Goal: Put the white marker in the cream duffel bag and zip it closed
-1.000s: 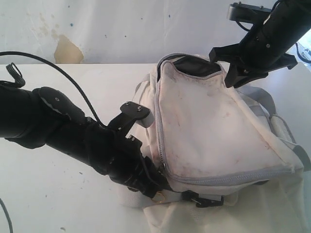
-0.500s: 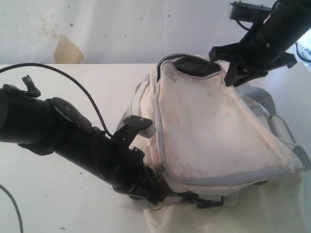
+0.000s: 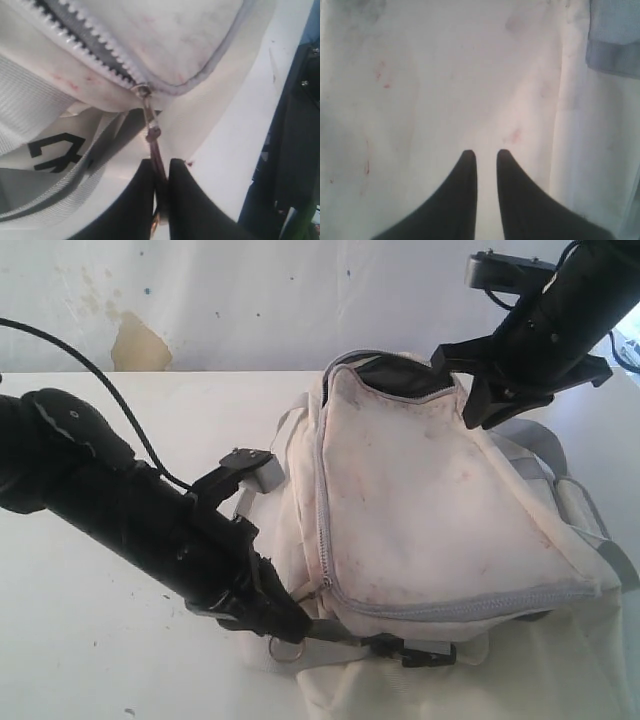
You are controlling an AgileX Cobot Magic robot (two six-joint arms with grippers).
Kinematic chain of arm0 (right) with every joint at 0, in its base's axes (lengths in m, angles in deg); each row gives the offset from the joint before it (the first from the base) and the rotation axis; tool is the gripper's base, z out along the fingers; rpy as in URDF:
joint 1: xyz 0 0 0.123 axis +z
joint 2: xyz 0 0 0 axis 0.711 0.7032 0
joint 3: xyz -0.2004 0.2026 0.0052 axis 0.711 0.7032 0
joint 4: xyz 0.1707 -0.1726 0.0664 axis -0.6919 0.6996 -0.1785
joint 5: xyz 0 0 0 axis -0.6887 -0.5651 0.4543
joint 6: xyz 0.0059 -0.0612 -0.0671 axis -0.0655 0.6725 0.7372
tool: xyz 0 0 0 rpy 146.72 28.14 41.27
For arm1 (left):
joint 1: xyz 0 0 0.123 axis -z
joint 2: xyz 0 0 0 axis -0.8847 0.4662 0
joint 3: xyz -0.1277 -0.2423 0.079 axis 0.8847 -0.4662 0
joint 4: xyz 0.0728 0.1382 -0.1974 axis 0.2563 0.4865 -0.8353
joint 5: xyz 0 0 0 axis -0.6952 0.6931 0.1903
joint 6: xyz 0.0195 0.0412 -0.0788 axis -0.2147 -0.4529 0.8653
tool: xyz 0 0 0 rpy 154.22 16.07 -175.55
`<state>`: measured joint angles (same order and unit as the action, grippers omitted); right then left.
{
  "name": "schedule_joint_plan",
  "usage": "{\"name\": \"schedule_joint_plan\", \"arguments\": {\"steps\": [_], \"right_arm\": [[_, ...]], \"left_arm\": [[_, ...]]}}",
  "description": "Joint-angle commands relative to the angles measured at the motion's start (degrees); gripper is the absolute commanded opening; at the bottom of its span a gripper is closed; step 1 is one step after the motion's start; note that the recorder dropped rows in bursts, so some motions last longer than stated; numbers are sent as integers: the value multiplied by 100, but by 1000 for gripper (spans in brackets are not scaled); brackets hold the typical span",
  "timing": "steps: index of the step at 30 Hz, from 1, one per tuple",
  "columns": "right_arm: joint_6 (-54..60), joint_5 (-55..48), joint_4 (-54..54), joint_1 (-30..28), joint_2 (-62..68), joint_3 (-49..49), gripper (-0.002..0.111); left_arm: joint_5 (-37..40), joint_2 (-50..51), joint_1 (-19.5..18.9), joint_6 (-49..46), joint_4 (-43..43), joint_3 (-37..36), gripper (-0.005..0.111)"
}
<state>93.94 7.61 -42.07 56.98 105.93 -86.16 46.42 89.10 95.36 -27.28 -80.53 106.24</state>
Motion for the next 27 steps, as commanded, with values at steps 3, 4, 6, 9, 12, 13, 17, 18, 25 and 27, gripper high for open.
{"name": "schedule_joint_plan", "arguments": {"steps": [3, 4, 6, 9, 12, 13, 17, 18, 25, 27], "right_arm": [[1309, -892, -794, -33, -47, 19, 13], [1581, -1017, -1007, -33, -47, 19, 13], [2183, -1017, -1414, -33, -47, 19, 13], [2936, -1017, -1729, -22, -68, 58, 13], [3339, -1017, -1729, -22, -178, 370, 18], [3597, -1017, -1718, -22, -254, 626, 24], [4358, -1017, -1718, -22, -772, 1302, 30], [4367, -1017, -1765, 0, -1026, 1493, 30], [4994, -655, -2324, 519, -1934, 2483, 65], [5101, -153, -2324, 684, -1931, 2619, 65]], "left_arm": [[158, -104, -47, 24, 79, 465, 0], [112, -104, -47, 24, 79, 582, 0], [-32, -104, -47, 24, 79, 805, 0], [-497, -104, -47, 218, 114, 1113, 0], [-928, -67, -47, 449, 163, 1259, 0], [-1026, -43, -47, 449, 163, 1259, 0], [-827, 41, -47, 449, 188, 1259, 0], [-798, 54, -47, 449, 188, 1259, 0], [-576, 53, -47, 449, 3, 1259, 0], [-521, 53, -47, 449, -51, 1259, 0]]}}
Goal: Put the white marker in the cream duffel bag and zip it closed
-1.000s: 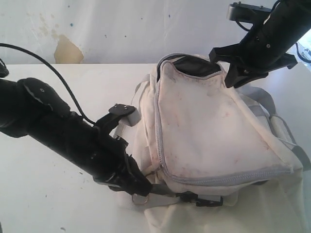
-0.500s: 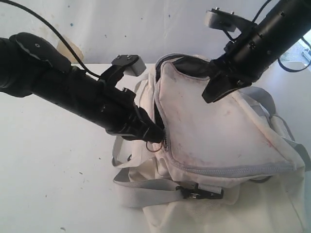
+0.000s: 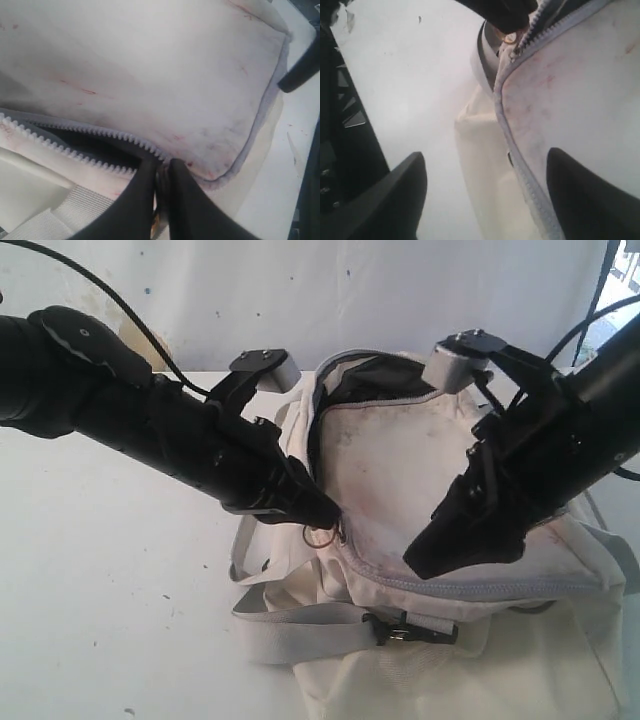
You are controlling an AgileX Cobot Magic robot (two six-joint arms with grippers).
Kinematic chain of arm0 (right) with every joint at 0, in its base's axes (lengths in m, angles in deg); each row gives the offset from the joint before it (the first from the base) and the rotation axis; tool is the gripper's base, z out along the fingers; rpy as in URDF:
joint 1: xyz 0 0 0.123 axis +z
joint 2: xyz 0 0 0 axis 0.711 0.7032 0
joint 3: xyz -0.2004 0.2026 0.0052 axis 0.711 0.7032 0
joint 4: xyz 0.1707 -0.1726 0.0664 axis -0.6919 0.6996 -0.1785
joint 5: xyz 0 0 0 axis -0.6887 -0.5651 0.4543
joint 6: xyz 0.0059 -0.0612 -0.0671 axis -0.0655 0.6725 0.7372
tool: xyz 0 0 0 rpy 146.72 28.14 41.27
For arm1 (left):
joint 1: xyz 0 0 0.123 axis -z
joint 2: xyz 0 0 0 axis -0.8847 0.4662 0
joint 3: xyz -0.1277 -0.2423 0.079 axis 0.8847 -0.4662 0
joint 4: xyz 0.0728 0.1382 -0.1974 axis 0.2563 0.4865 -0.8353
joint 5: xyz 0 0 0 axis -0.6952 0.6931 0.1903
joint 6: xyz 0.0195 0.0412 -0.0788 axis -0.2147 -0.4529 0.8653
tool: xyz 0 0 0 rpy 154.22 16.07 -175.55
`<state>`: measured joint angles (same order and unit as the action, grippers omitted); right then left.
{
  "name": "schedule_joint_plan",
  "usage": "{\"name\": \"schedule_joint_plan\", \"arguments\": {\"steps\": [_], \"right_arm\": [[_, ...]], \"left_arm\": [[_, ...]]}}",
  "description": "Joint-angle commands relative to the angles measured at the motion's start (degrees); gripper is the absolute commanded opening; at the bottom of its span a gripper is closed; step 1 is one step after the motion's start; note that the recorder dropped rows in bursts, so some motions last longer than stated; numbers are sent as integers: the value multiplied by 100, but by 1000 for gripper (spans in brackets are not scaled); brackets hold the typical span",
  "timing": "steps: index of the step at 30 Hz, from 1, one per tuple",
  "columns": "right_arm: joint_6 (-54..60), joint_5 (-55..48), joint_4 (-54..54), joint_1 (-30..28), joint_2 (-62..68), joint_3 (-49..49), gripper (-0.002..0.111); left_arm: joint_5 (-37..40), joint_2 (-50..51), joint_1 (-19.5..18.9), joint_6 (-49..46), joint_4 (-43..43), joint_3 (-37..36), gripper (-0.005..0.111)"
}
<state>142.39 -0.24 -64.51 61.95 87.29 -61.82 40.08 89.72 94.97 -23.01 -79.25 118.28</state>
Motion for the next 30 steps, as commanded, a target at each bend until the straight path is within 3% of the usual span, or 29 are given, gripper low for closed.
{"name": "schedule_joint_plan", "arguments": {"steps": [1, 16, 30], "right_arm": [[278, 659, -57, 222, -56, 244, 65], [1135, 1828, -58, 733, -47, 845, 57], [1135, 2301, -68, 733, -34, 1204, 57]], "left_arm": [[112, -9, -8, 21, -179, 55, 0], [176, -9, -8, 334, -256, 55, 0], [438, -9, -8, 347, -493, 55, 0]]}}
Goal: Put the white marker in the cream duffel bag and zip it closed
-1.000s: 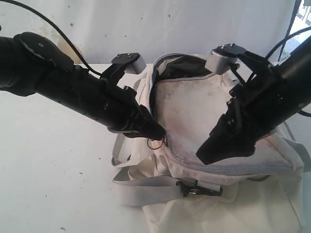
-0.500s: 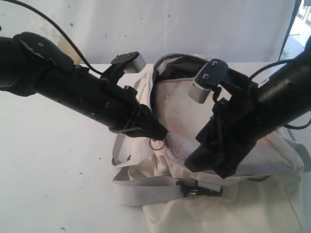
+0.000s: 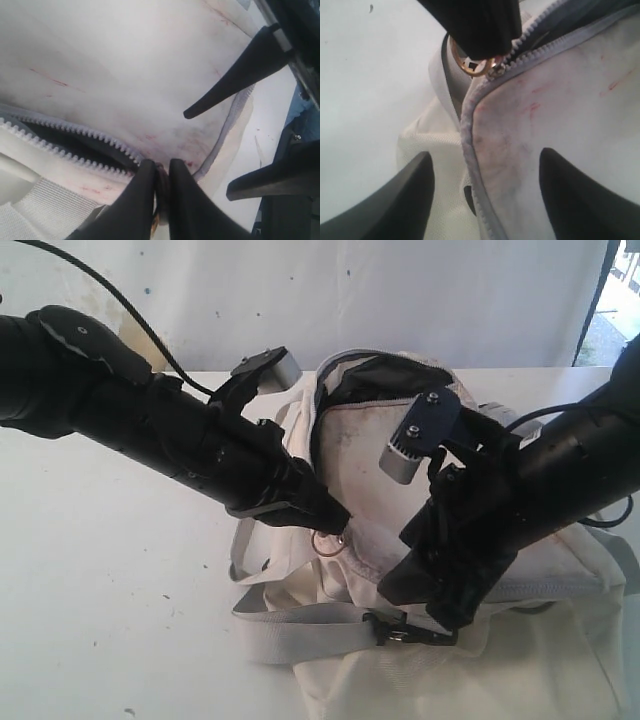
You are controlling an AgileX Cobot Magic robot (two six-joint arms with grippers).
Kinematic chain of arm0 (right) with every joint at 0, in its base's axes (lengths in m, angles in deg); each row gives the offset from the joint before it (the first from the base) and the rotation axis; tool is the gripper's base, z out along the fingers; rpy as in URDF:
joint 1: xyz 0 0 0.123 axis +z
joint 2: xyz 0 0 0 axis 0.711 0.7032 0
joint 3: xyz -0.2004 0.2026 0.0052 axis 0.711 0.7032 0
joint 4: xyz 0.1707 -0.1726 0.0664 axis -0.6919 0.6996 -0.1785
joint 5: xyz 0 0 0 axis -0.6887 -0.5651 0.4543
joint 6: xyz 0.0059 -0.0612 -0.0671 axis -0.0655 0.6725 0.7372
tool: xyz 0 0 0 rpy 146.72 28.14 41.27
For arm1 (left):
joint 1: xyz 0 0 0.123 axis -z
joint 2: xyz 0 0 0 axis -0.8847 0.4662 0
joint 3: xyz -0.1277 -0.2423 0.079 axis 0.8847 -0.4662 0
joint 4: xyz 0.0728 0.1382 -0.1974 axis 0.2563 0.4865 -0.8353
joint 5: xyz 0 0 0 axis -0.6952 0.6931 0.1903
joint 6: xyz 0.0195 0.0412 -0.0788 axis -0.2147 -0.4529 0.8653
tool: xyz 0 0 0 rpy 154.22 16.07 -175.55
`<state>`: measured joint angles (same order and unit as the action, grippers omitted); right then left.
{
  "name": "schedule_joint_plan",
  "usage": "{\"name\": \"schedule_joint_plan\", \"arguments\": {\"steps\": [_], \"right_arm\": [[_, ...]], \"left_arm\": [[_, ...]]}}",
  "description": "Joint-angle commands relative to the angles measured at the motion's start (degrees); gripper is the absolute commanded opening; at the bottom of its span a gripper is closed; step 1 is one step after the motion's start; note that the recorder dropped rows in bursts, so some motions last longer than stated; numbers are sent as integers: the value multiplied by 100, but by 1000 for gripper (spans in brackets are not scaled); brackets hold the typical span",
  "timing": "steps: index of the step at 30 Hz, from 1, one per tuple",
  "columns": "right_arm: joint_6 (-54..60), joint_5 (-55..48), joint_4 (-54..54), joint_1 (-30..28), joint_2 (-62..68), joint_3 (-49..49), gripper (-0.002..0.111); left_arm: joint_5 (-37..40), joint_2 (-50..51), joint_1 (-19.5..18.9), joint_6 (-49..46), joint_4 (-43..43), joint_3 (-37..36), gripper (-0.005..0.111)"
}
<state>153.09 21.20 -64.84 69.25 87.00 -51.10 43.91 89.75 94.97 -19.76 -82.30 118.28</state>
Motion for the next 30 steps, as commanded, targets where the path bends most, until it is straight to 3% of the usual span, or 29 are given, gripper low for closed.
{"name": "schedule_joint_plan", "arguments": {"steps": [1, 8, 17, 23, 30], "right_arm": [[65, 183, -36, 3, -6, 160, 57], [231, 313, -36, 3, 17, 176, 56], [231, 274, -49, 3, 196, 176, 36], [285, 97, -38, 3, 196, 176, 0], [711, -260, -15, 3, 175, 176, 0]], "left_arm": [[33, -12, -8, 23, -187, 55, 0], [30, -12, -8, 23, -239, 55, 0], [30, -12, -8, 23, -259, 55, 0], [-61, -12, -8, 23, -257, 55, 0], [-763, -12, -8, 23, 321, 81, 0]]}}
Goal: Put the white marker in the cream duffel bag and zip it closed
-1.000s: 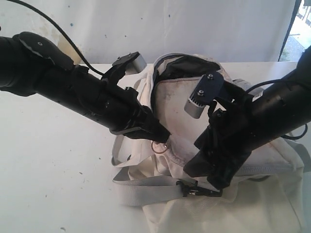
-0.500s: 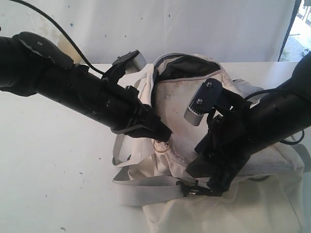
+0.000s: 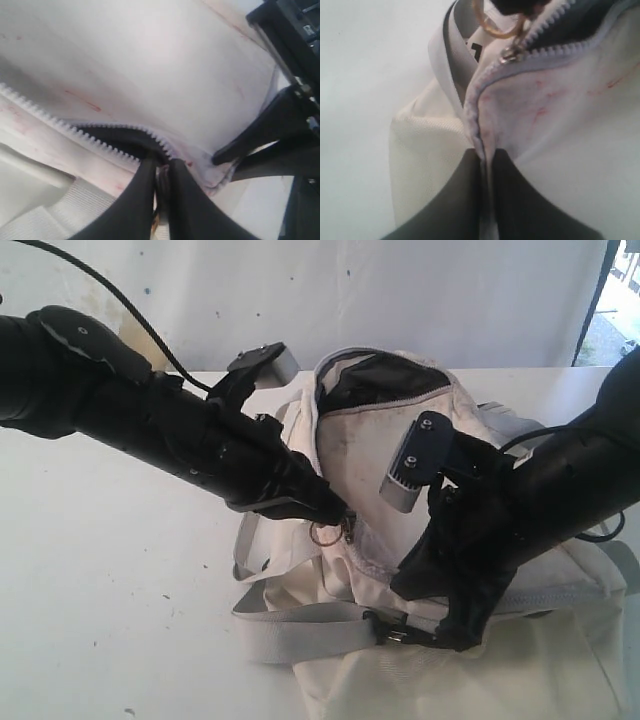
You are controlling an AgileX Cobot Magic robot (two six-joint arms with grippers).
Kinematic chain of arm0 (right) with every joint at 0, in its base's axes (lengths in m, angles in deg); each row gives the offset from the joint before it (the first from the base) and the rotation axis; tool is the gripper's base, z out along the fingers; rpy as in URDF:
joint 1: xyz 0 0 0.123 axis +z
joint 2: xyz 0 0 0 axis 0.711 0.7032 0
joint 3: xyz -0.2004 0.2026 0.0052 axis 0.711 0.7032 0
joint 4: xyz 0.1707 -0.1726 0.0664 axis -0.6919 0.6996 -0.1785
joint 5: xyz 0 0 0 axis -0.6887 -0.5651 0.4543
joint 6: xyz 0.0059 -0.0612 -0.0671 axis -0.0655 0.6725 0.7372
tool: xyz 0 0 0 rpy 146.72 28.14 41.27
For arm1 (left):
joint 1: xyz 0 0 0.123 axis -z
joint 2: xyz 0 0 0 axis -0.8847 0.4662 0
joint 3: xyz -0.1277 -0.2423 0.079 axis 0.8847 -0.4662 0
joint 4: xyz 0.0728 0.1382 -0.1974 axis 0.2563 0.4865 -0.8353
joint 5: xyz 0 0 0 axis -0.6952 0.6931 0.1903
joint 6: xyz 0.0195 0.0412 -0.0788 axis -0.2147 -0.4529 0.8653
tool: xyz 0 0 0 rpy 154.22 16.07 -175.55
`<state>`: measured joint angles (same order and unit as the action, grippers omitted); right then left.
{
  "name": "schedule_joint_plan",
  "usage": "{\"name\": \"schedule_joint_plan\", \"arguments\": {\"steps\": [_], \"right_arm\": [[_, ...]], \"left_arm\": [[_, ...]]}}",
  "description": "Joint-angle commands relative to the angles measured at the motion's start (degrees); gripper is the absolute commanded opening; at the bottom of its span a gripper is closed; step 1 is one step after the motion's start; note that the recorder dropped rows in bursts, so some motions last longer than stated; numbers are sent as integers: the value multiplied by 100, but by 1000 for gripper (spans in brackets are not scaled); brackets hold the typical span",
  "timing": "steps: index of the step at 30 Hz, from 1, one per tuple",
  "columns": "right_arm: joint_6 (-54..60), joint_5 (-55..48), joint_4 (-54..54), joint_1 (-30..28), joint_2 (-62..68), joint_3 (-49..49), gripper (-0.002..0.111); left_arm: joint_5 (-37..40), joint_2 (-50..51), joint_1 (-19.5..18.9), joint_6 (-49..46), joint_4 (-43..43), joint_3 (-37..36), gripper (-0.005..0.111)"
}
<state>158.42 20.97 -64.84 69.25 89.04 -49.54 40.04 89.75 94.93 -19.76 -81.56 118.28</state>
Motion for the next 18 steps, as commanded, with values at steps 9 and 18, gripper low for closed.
{"name": "schedule_joint_plan", "arguments": {"steps": [9, 18], "right_arm": [[178, -278, 280, 3, -54, 20, 0], [178, -343, 351, 3, -54, 20, 0]], "left_arm": [[-664, -12, -4, 23, 1079, 800, 0], [-1488, -12, -4, 23, 2217, 990, 0]]}}
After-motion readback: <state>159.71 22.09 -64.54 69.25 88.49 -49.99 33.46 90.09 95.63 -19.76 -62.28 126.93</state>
